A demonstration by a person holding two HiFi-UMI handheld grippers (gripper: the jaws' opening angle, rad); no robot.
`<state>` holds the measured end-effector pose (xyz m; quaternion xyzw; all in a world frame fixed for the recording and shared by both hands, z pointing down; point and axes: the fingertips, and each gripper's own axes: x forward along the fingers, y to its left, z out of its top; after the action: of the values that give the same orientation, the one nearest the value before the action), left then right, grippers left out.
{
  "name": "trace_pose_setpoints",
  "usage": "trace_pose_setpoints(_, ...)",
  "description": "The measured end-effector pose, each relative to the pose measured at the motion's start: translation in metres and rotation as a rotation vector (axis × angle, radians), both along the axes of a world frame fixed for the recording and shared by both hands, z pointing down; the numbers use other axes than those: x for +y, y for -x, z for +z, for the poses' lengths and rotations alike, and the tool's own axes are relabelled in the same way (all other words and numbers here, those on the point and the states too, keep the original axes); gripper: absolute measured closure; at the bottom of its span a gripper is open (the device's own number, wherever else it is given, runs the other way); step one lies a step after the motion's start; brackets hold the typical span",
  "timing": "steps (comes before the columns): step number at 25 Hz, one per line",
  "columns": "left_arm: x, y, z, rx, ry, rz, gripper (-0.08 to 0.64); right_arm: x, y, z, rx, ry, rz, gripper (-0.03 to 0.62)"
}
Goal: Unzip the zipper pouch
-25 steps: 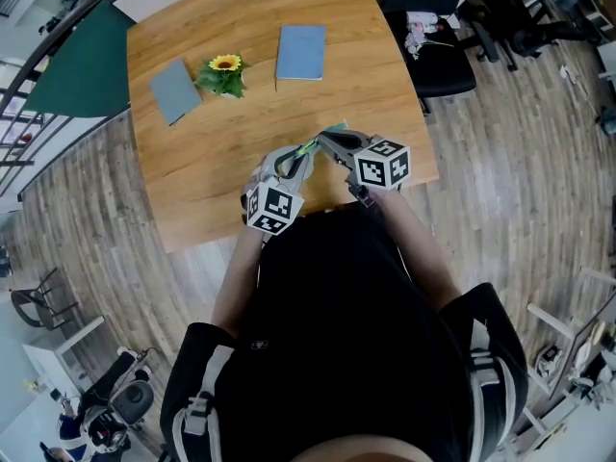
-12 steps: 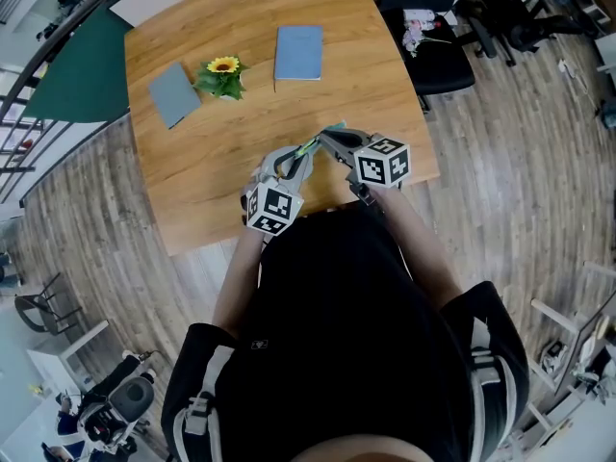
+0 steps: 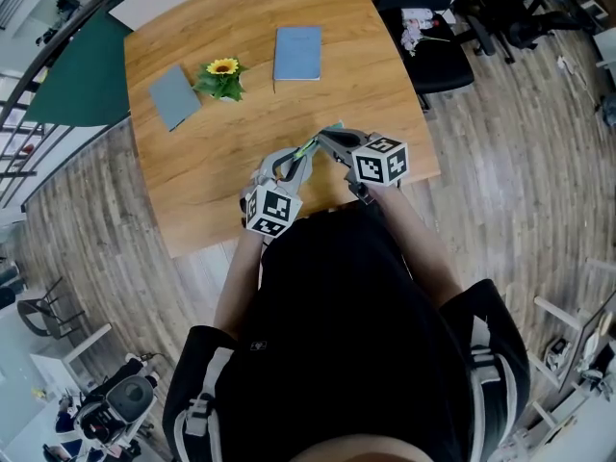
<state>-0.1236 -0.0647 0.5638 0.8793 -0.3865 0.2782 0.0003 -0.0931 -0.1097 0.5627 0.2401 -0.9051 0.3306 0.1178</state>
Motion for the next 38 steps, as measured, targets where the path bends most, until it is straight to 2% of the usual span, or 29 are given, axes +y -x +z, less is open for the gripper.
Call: trace_pose_setpoints(38, 0.002, 0.009, -0.012, -0.013, -0.020, 0.003, 0.518, -0.009, -0.001, 0.002, 0.037, -0.027, 0.029, 0.584)
